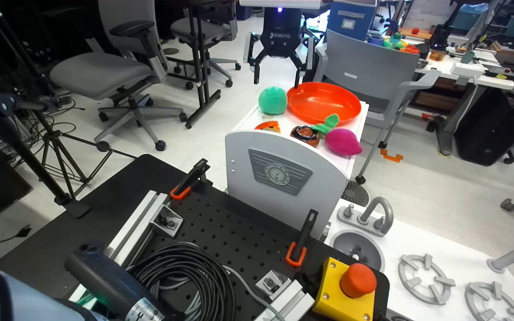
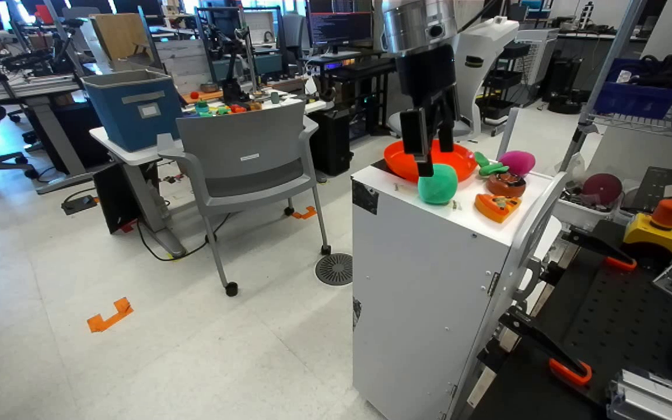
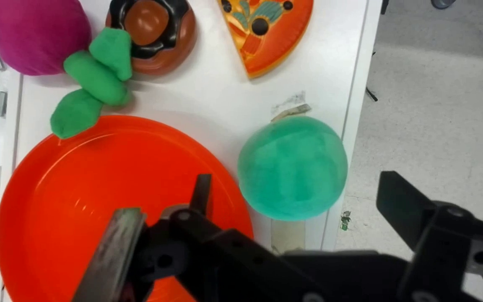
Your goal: Put the green object on the orange plate
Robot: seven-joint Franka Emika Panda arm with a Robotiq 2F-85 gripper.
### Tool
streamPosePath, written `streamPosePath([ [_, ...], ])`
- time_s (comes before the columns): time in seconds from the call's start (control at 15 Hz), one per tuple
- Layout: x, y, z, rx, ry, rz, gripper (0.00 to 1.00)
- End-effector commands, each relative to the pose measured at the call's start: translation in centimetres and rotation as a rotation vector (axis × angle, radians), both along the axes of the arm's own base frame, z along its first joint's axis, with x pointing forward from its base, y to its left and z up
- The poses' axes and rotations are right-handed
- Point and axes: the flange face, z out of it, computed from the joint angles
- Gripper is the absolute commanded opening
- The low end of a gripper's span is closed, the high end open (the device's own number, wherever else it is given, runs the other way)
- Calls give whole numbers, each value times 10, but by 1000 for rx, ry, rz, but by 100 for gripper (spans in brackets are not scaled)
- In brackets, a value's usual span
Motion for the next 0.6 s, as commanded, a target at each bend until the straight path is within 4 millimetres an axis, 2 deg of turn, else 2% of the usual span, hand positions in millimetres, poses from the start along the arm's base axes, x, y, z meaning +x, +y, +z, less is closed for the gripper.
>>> streamPosePath([
  [0.0, 0, 1, -8, -31, 32, 19, 100],
  [0.53, -3, 2, -18, -42, 70, 18, 100],
])
